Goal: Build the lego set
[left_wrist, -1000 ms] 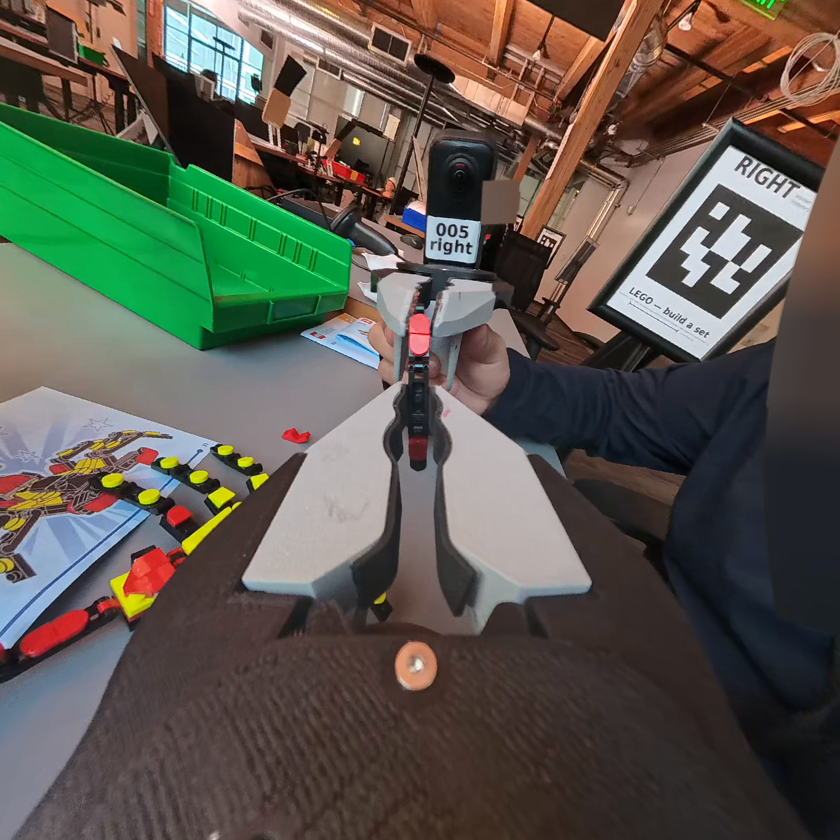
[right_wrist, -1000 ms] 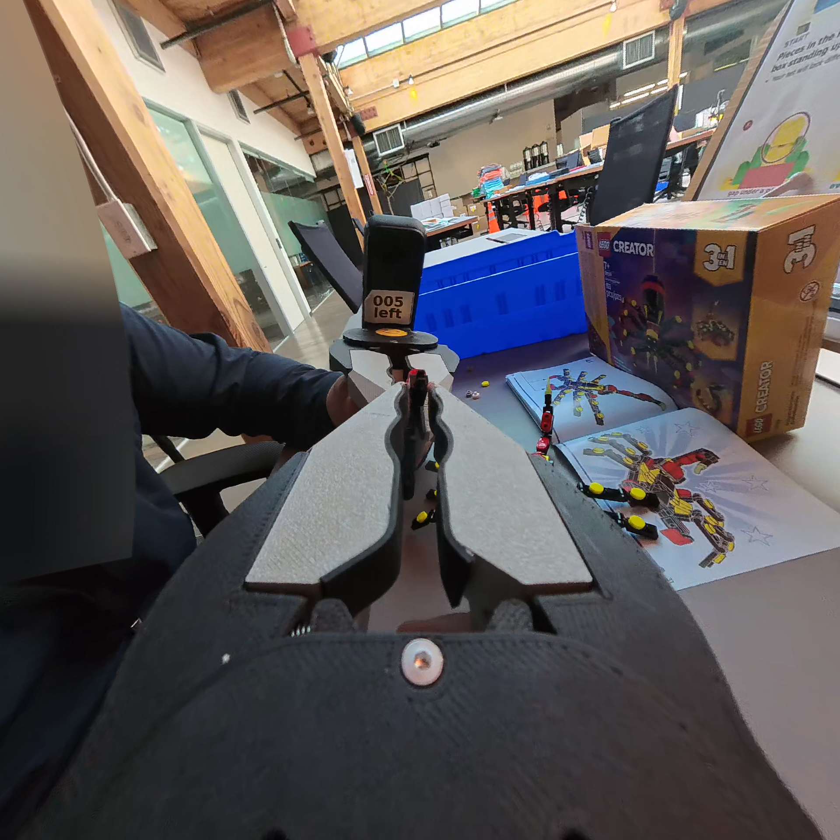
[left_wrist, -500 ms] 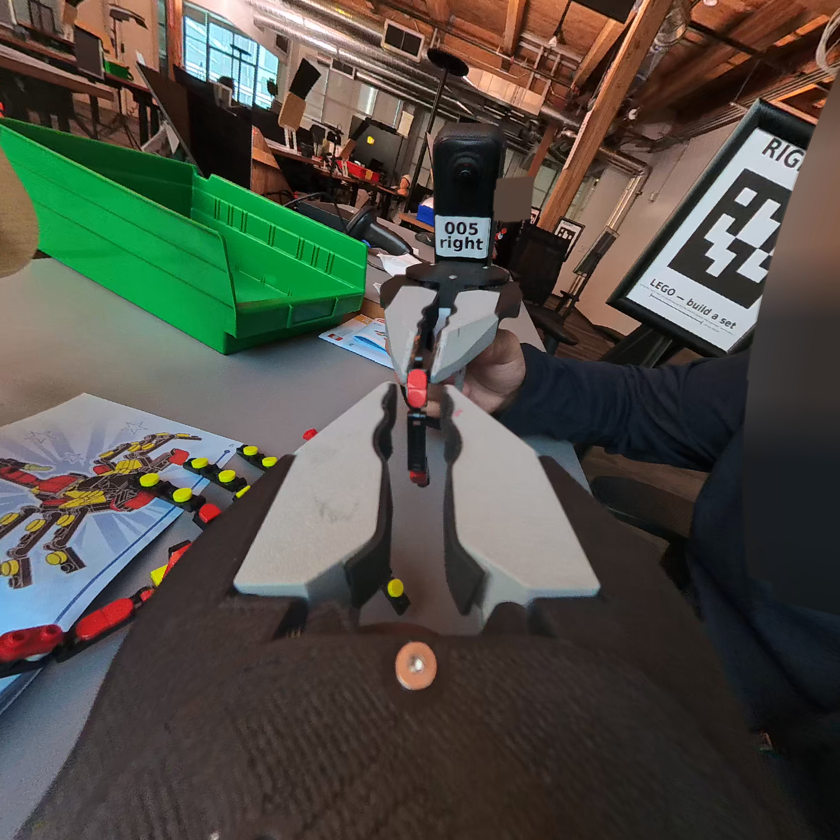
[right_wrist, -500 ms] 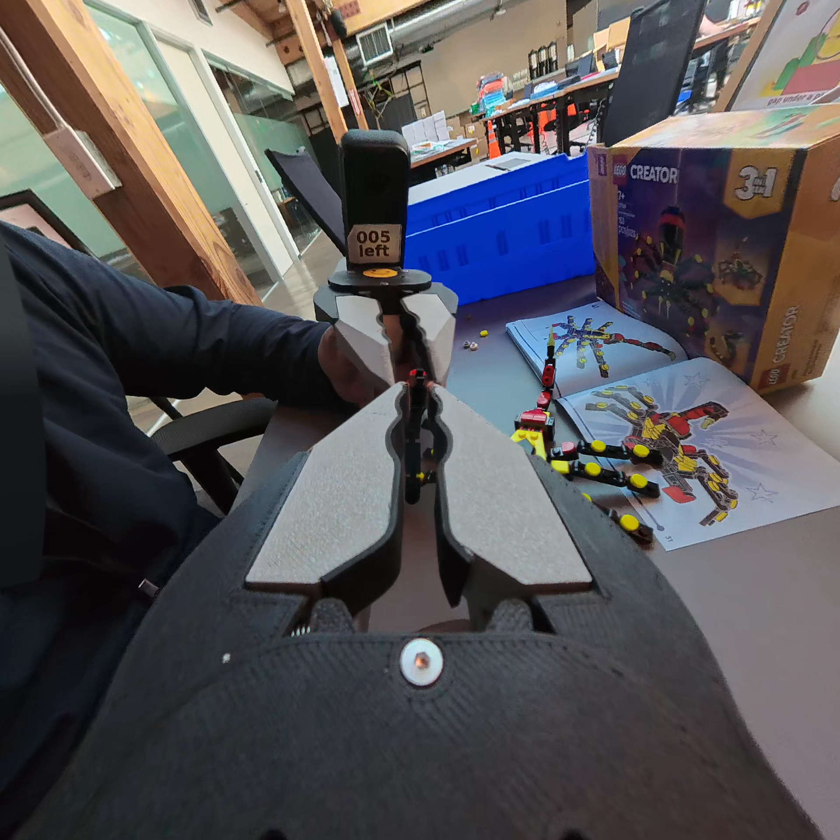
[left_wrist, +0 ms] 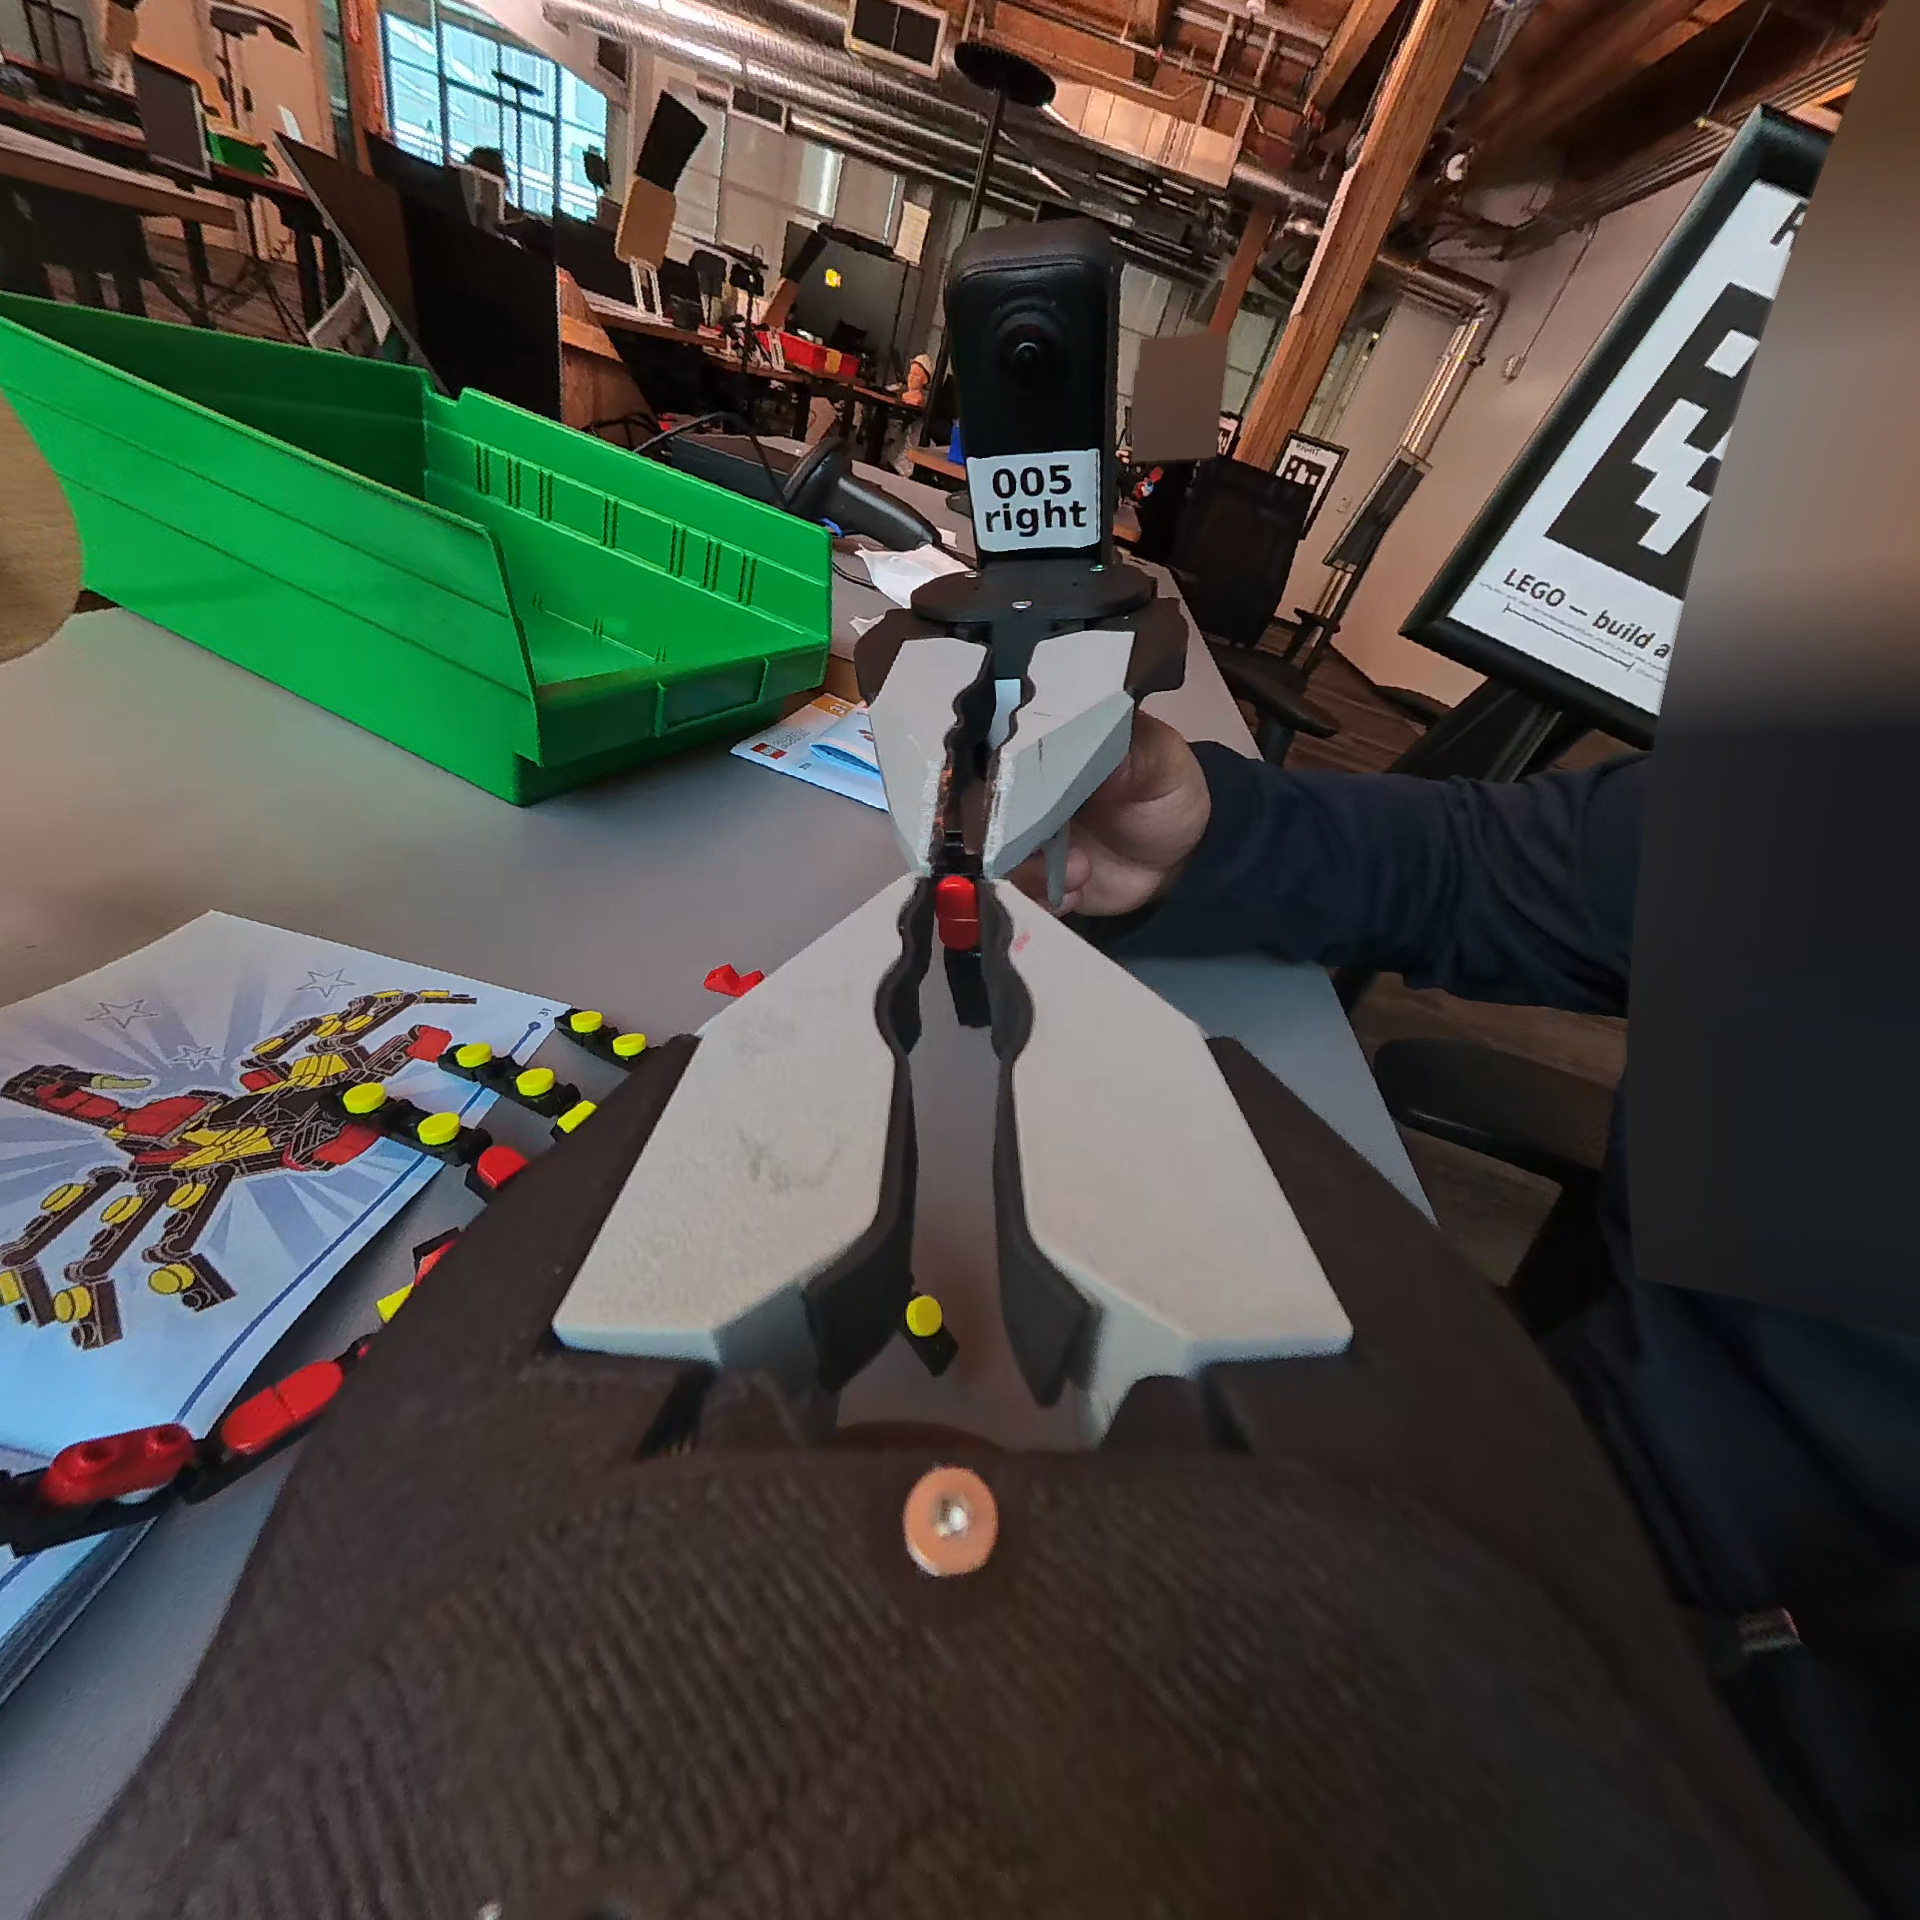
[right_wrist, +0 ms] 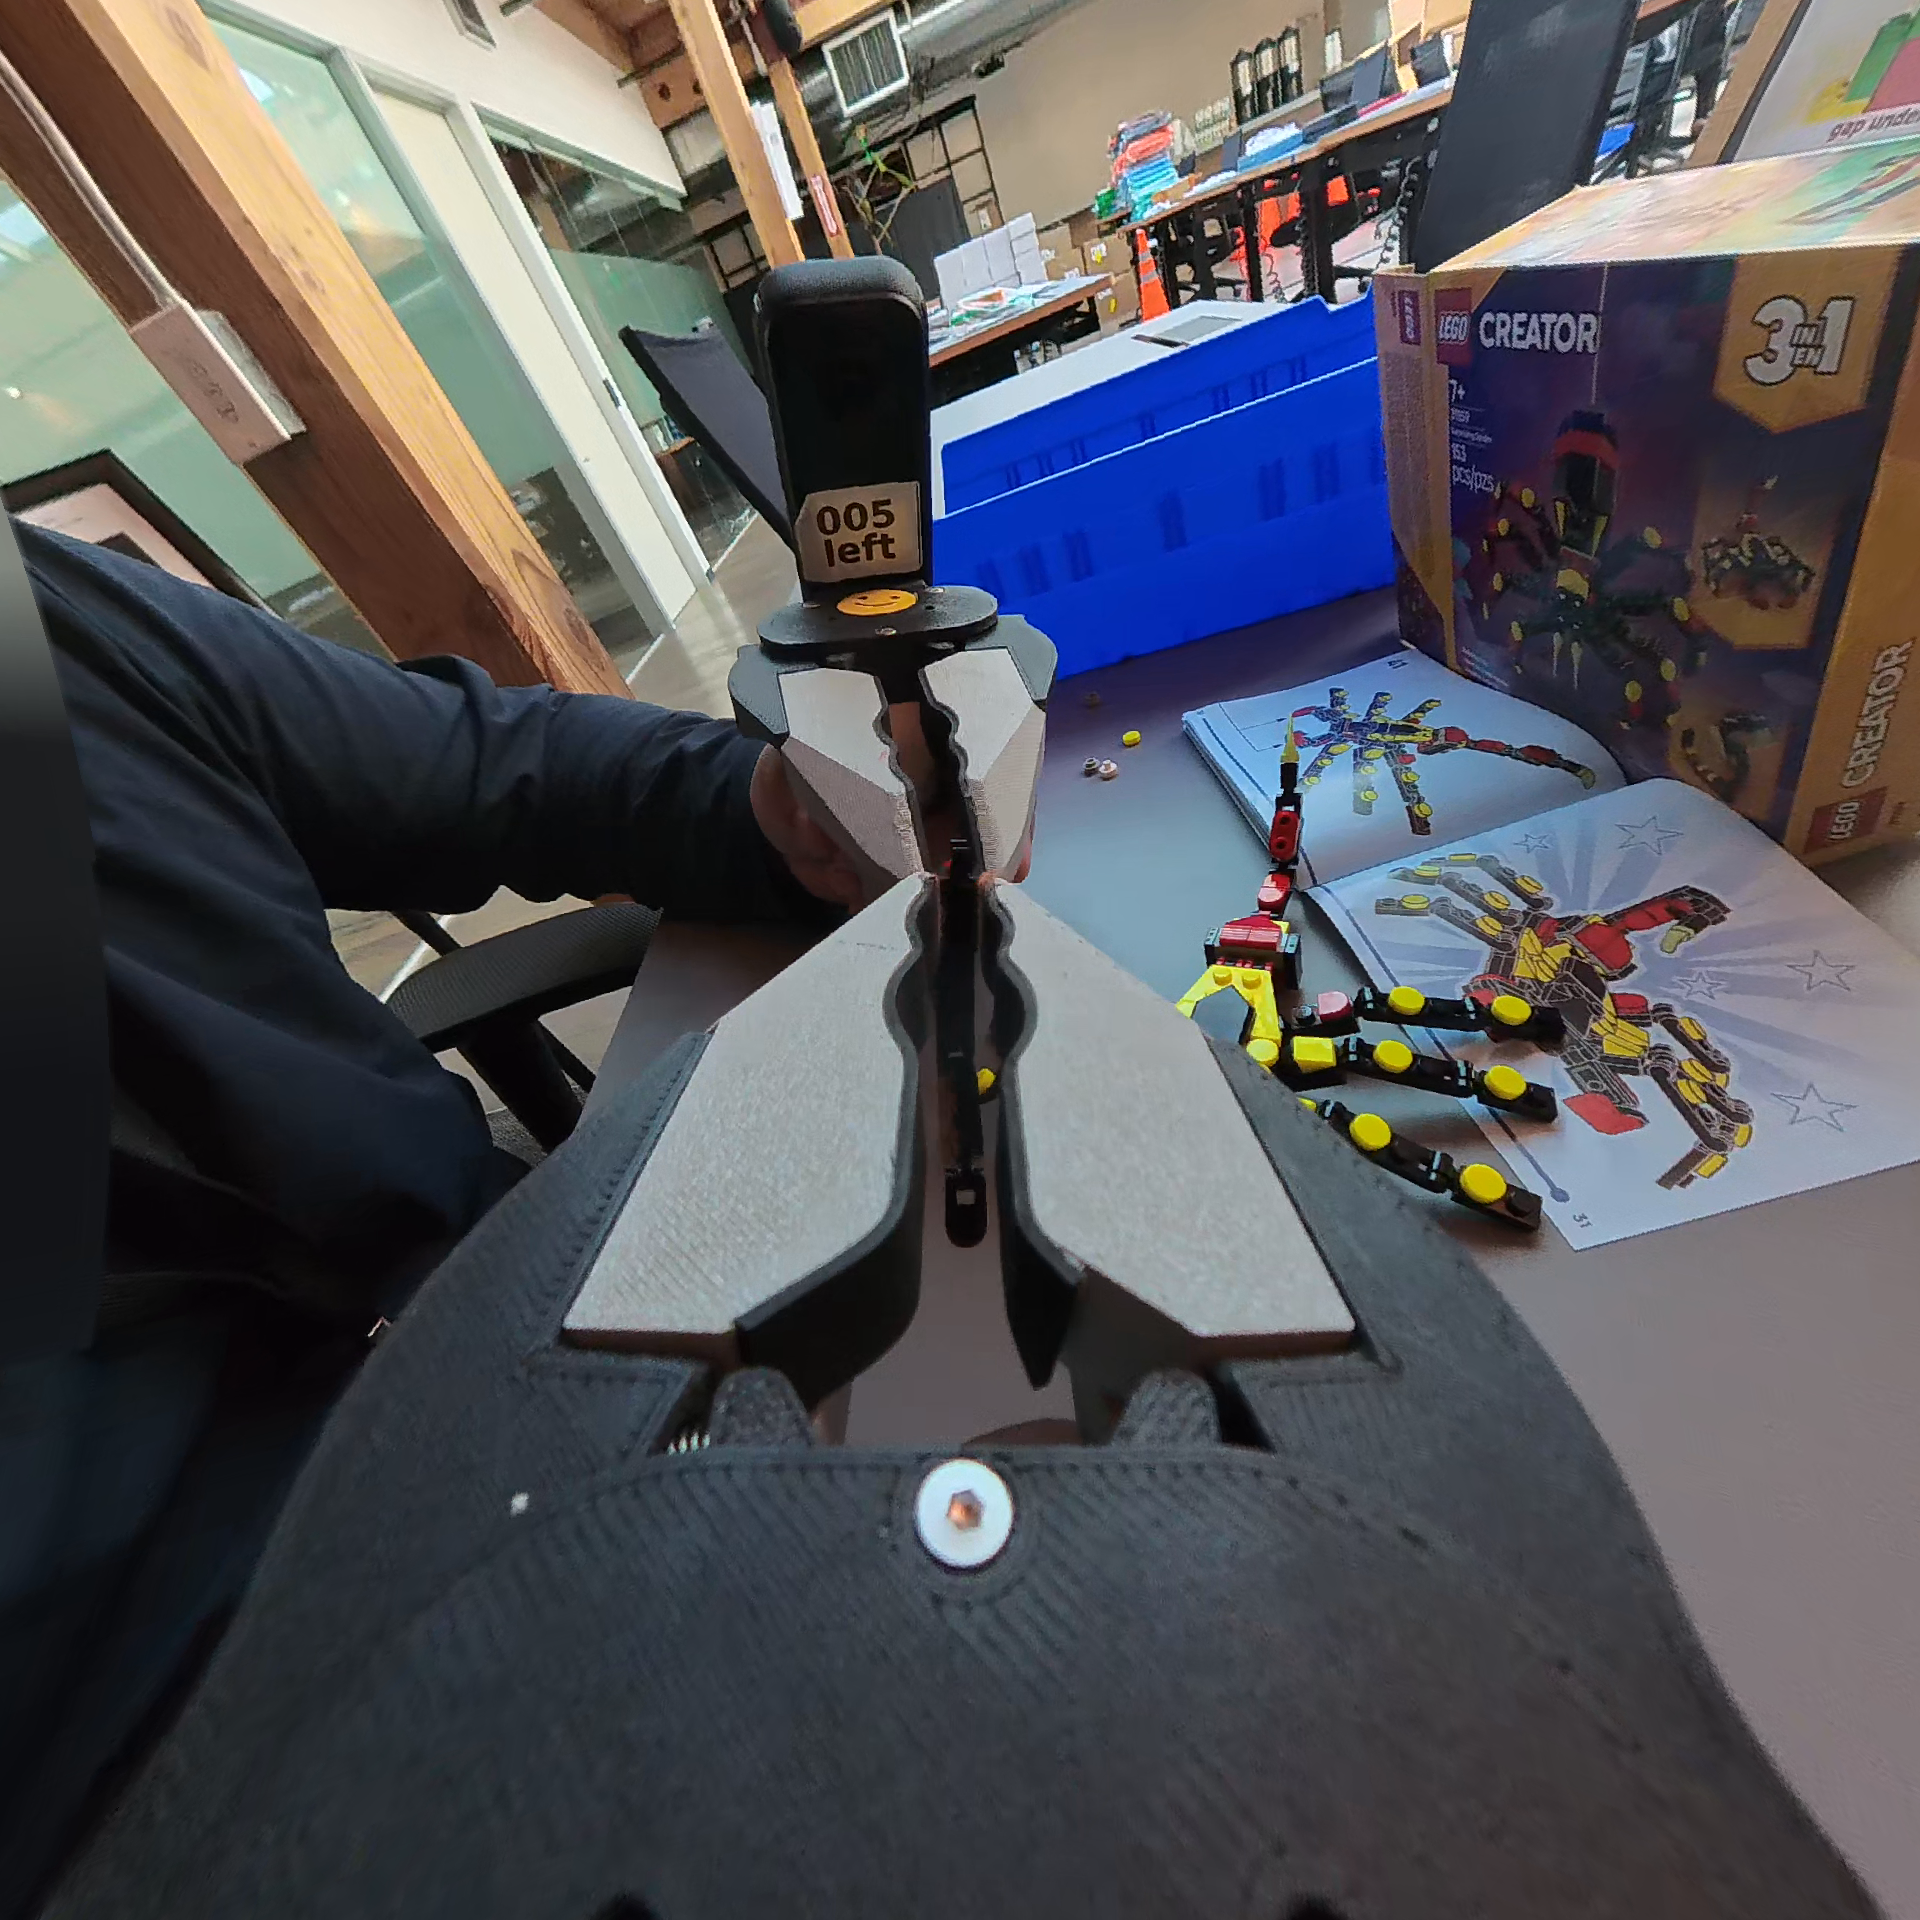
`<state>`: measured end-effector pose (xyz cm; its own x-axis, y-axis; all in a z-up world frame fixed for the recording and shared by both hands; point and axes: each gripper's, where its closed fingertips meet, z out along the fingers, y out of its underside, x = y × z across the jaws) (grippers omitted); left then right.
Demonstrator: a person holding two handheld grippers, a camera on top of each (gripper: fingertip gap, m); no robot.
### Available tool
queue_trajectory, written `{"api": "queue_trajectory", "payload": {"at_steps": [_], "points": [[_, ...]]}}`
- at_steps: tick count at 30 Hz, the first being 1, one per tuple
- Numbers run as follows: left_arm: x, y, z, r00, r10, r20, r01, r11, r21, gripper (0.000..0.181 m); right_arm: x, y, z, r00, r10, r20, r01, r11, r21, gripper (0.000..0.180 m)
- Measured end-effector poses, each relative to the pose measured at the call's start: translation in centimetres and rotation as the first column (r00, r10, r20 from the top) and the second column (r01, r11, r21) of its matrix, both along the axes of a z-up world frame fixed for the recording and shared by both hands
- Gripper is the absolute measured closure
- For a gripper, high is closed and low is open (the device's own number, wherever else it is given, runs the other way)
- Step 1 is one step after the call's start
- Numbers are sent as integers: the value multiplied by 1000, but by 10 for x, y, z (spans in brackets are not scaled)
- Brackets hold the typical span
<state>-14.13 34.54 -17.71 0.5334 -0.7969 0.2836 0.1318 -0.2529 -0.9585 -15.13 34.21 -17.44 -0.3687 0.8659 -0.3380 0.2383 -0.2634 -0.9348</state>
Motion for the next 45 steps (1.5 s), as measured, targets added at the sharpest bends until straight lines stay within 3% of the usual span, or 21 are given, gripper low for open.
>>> {"api": "queue_trajectory", "payload": {"at_steps": [6,14,22,28,45], "points": [[1,-2,-2,1000,-5,-30,6,1000,16,175,0,-2,0,1000,17,-2,-17,999,-36,177],[0,0,-5,974,91,-209,-62,988,144,176,0,0,1,1000,19,-4,-19,998,-60,171],[2,1,-11,912,184,-366,-91,962,258,176,0,-4,-1,1000,-5,-15,6,998,58,180],[6,-6,4,946,167,-277,-90,959,269,177,5,-10,12,997,-9,-75,23,981,191,180],[4,-9,15,962,168,-213,-101,951,294,177,8,-7,18,996,-6,-93,18,992,128,180]]}}
